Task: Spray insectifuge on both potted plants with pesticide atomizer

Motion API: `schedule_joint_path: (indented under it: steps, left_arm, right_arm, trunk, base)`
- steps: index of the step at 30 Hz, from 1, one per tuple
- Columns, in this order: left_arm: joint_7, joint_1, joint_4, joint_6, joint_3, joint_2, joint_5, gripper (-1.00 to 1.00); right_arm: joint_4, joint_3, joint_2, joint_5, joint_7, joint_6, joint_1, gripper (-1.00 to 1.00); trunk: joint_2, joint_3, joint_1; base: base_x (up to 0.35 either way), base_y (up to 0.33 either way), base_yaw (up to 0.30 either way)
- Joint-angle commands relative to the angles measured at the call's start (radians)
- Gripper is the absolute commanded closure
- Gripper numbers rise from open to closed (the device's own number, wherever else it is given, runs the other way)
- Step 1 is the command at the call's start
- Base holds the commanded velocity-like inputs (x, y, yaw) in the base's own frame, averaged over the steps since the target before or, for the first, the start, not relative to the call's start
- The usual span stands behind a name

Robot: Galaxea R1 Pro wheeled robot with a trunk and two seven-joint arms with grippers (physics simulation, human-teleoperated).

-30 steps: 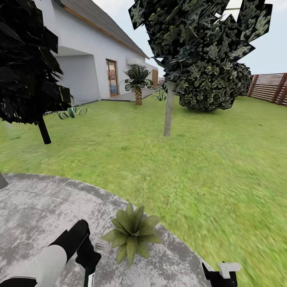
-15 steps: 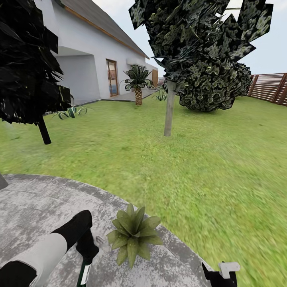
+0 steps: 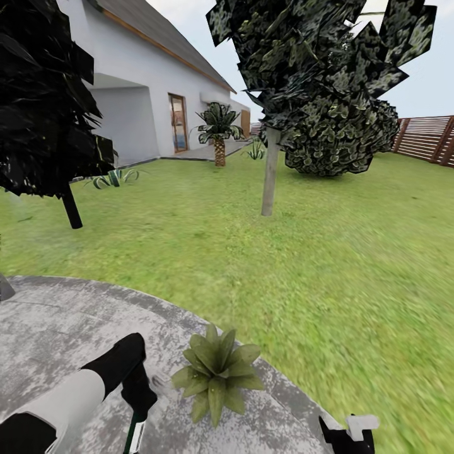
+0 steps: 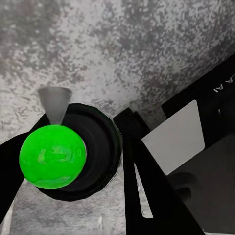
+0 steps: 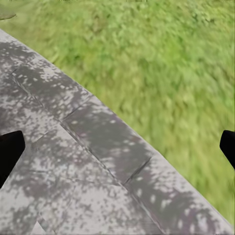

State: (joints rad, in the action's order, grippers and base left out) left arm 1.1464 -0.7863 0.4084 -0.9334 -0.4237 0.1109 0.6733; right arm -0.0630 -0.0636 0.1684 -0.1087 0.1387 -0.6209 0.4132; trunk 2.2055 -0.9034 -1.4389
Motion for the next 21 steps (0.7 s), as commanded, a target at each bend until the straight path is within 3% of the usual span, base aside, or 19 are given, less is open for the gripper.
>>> schedule_joint_path:
  steps: [1, 8, 14, 21]
  left_arm:
    - [0.010, 0.000, 0.004, -0.006, -0.002, 0.000, 0.010, 1.00]
    - [0.011, -0.009, 0.007, -0.012, -0.003, -0.013, 0.008, 1.00]
    - [0.010, -0.008, 0.007, -0.012, -0.005, -0.018, 0.008, 1.00]
    - [0.010, -0.003, 0.000, -0.009, -0.001, -0.006, 0.013, 1.00]
  right_arm:
    - [0.001, -0.007, 0.000, -0.011, 0.004, -0.003, 0.001, -1.00]
    - [0.000, -0.007, -0.001, -0.014, 0.002, -0.003, 0.001, -1.00]
    - [0.000, -0.007, 0.000, -0.014, 0.002, -0.003, 0.001, -1.00]
    - [0.000, -0.007, -0.001, -0.014, 0.001, -0.003, 0.001, -1.00]
  trunk:
    - [0.000, -0.001, 0.000]
    - [0.000, -0.001, 0.000]
    - [0.000, -0.001, 0.000]
    - [0.000, -0.001, 0.000]
  base:
    - [0.118, 0.288, 0.000]
    - [0.178, 0.250, -0.052]
    - [0.223, 0.024, -0.268]
    - [0.013, 0.001, -0.040]
